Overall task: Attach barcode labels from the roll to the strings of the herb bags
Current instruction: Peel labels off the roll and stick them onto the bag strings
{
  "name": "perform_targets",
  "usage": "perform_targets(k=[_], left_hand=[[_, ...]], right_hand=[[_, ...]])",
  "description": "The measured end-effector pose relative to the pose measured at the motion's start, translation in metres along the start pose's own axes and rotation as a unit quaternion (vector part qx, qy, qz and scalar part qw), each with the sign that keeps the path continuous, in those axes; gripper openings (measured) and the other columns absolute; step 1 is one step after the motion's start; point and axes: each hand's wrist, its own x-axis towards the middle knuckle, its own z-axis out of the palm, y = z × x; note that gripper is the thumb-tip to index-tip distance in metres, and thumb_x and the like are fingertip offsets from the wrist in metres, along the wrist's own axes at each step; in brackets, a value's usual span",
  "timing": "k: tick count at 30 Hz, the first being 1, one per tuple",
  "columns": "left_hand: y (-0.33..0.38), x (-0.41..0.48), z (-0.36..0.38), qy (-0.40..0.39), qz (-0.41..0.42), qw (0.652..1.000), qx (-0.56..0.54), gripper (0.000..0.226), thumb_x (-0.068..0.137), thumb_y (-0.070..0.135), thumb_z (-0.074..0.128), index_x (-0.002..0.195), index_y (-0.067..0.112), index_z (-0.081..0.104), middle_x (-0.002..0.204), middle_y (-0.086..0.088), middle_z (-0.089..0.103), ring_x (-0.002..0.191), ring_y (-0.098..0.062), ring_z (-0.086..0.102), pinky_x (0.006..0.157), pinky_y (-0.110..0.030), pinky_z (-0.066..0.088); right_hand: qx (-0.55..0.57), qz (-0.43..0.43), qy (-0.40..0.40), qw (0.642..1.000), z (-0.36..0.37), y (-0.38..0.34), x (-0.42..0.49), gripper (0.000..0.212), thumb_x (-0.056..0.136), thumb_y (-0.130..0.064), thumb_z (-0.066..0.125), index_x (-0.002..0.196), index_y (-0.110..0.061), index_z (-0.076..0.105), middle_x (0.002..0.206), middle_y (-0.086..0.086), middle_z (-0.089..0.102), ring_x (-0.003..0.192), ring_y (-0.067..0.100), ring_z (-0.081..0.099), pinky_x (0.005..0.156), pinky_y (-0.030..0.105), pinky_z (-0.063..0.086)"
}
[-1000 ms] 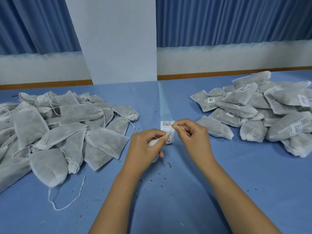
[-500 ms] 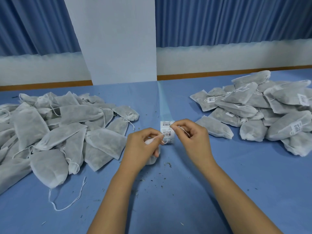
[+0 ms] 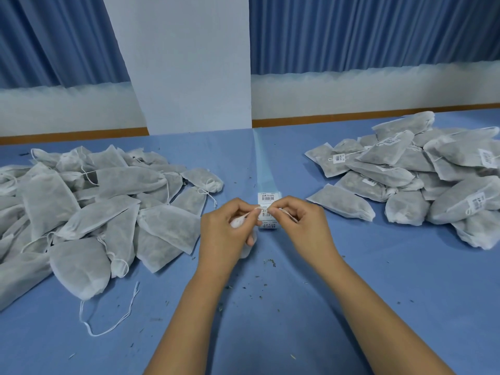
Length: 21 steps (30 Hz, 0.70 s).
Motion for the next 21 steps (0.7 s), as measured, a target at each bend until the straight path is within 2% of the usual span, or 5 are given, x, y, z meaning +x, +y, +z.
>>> perform_targets(k=[3,6,11,15,21], left_hand=[[0.0019,-0.0004,-0.0012,0.013,-0.006,0.999,-0.032,0.024,0.088,0.011,0.07,0.07,0.028,0.069,0.06,0.002,0.067,0.039,-0.007,0.052,0.051,-0.014,0.045],[0.003,-0.0007,0.0,0.013,-0.027,0.999,-0.035,0.019,0.089,0.013,0.07,0.072,0.022,0.069,0.062,0.001,0.069,0.039,-0.008,0.052,0.05,-0.016,0.045],[0.0025,-0.001,0.0012,0.003,-0.05,0.998,-0.025,0.018,0.089,0.018,0.069,0.072,0.023,0.069,0.064,0.002,0.07,0.042,-0.012,0.055,0.051,-0.019,0.046],[0.0019,-0.0002,0.0031,-0.029,-0.092,0.995,-0.032,0.023,0.089,0.016,0.067,0.07,0.027,0.071,0.051,-0.006,0.061,0.043,-0.013,0.053,0.051,-0.018,0.043],[0.0022,0.004,0.0009,-0.061,-0.135,0.985,-0.093,0.02,0.089,0.018,0.069,0.07,0.02,0.075,0.046,-0.008,0.056,0.04,-0.011,0.05,0.052,-0.017,0.044]], right_hand=[[0.0,0.016,-0.043,0.999,0.0004,-0.0005,-0.0009,0.013,0.087,-0.007,0.066,0.074,-0.004,0.068,0.042,-0.014,0.043,0.043,0.003,0.037,0.05,0.01,0.028],[0.002,0.017,-0.051,0.999,-0.0008,-0.0017,-0.002,0.009,0.085,-0.004,0.066,0.076,-0.002,0.068,0.054,-0.014,0.054,0.051,-0.002,0.046,0.056,0.008,0.033],[-0.121,-0.202,0.048,0.971,-0.0022,-0.0039,-0.0037,0.009,0.084,-0.018,0.069,0.091,-0.013,0.069,0.091,-0.011,0.058,0.089,0.005,0.049,0.082,0.017,0.037],[-0.149,-0.247,0.063,0.955,0.0045,0.0005,-0.0049,0.008,0.081,-0.02,0.072,0.083,-0.013,0.07,0.085,-0.004,0.064,0.088,0.01,0.051,0.082,0.031,0.04],[-0.191,-0.251,0.089,0.945,0.0041,0.0049,-0.0031,0.013,0.079,-0.024,0.073,0.075,-0.013,0.069,0.077,-0.006,0.065,0.082,0.009,0.051,0.081,0.022,0.03]])
